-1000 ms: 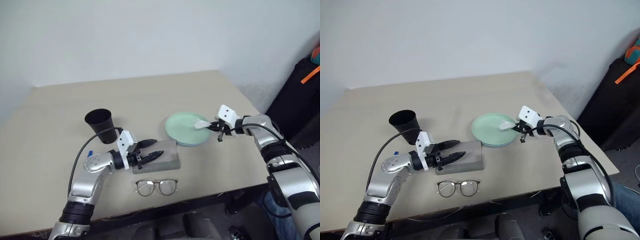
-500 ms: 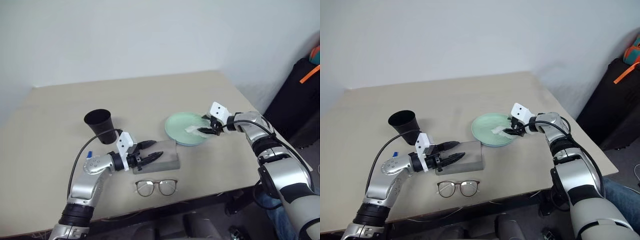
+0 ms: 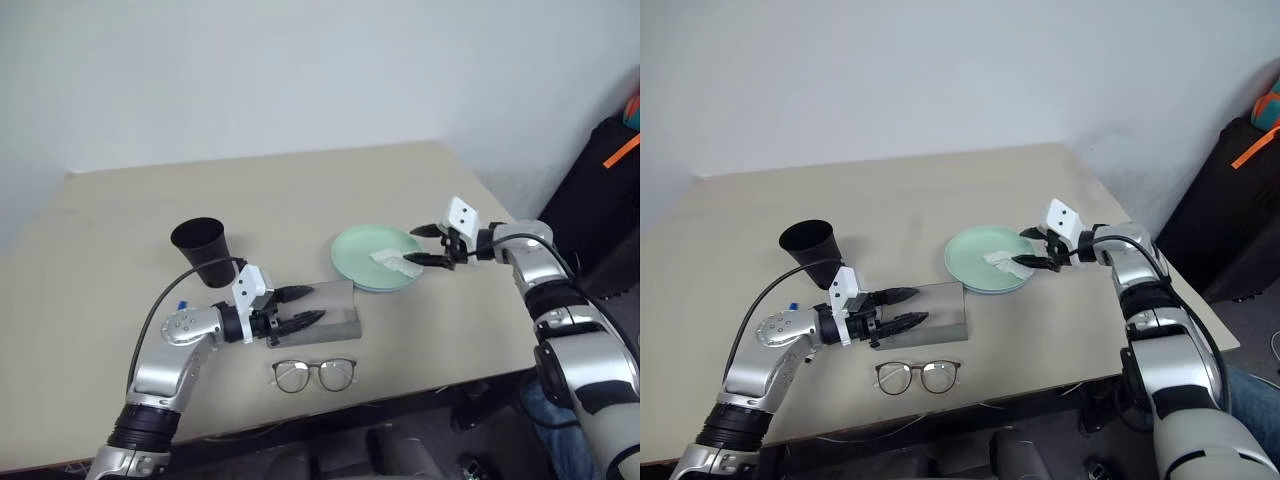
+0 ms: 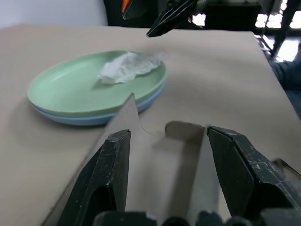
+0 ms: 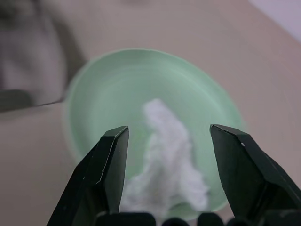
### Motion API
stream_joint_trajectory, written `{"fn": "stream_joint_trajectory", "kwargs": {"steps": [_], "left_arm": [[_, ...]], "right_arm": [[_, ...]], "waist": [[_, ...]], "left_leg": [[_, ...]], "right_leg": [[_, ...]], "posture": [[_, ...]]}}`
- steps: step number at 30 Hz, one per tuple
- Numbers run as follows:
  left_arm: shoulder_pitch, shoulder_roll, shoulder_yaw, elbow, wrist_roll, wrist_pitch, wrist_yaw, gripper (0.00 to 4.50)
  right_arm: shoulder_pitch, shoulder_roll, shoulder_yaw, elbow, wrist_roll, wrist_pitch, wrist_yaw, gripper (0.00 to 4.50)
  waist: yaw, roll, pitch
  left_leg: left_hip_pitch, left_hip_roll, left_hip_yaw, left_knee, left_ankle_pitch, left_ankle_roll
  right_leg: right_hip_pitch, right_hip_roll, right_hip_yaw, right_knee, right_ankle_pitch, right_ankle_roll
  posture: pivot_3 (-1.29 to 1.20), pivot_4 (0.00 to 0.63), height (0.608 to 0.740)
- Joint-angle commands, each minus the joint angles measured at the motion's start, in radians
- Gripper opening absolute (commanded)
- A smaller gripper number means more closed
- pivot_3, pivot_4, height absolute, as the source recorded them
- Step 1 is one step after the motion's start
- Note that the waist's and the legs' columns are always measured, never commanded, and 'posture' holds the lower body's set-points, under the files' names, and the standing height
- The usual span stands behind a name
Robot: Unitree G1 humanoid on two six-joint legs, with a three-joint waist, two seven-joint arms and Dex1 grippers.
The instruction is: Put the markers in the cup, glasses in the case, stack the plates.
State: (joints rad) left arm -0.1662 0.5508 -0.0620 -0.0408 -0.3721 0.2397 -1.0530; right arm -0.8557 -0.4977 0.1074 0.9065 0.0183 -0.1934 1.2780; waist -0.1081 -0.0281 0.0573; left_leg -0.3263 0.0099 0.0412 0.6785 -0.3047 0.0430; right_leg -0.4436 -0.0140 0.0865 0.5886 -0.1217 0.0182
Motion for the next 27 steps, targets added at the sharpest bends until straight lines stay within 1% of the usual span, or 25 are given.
{"fn": "stream_joint_trajectory", "kwargs": {"steps": [1,3,8,13,19,27], "left_arm": [[-0.01,0.037,-0.006,-0.054,-0.029,0.028,-0.054,2.7],[-0.01,0.088,-0.02,-0.087,-0.04,0.057,-0.121,2.7],[-0.038,0.179,-0.059,-0.132,-0.06,0.11,-0.24,2.7],[-0.085,0.247,-0.116,-0.124,-0.035,0.109,-0.355,2.7],[-0.161,0.254,-0.19,-0.063,0.021,0.078,-0.428,2.7],[-0.243,0.215,-0.301,0.044,0.125,0.006,-0.477,2.7]], "right_arm": [[0.016,-0.033,-0.029,-0.121,0.07,0.058,0.076,2.97],[0.056,-0.057,-0.025,-0.181,0.083,0.075,0.117,2.97],[0.1,-0.079,-0.015,-0.244,0.097,0.115,0.15,2.97],[0.129,-0.066,-0.011,-0.29,0.095,0.123,0.129,2.97],[0.151,-0.054,-0.01,-0.317,0.095,0.126,0.1,2.97],[0.19,-0.043,-0.015,-0.362,0.109,0.15,0.076,2.97]], "waist": [[-0.001,0.0,0.0],[-0.001,0.0,0.0],[-0.001,0.0,0.0],[-0.001,0.0,0.0],[0.0,0.0,0.0],[0.0,0.0,0.0]], "left_leg": [[0.0,0.0,0.0,0.0,0.0,0.0],[0.0,0.0,0.0,0.0,0.0,0.0],[0.001,0.0,0.0,0.001,0.0,0.0],[0.001,0.0,0.001,0.001,0.0,0.0],[0.001,0.0,0.001,0.001,0.0,0.0],[0.001,0.0,0.002,0.001,0.0,0.0]], "right_leg": [[0.0,0.0,0.0,0.0,0.0,0.0],[0.0,0.0,0.001,0.0,0.0,0.0],[0.0,0.0,0.001,0.0,0.0,0.0],[0.0,0.001,0.001,0.0,-0.001,0.0],[0.0,0.0,0.001,0.0,-0.001,0.001],[0.0,0.0,0.002,0.0,-0.001,0.001]], "posture": [[0.0,0.0,0.74],[0.0,0.0,0.74],[0.0,0.0,0.74],[0.0,0.0,0.74],[0.0,0.0,0.74],[0.0,0.0,0.74]]}}
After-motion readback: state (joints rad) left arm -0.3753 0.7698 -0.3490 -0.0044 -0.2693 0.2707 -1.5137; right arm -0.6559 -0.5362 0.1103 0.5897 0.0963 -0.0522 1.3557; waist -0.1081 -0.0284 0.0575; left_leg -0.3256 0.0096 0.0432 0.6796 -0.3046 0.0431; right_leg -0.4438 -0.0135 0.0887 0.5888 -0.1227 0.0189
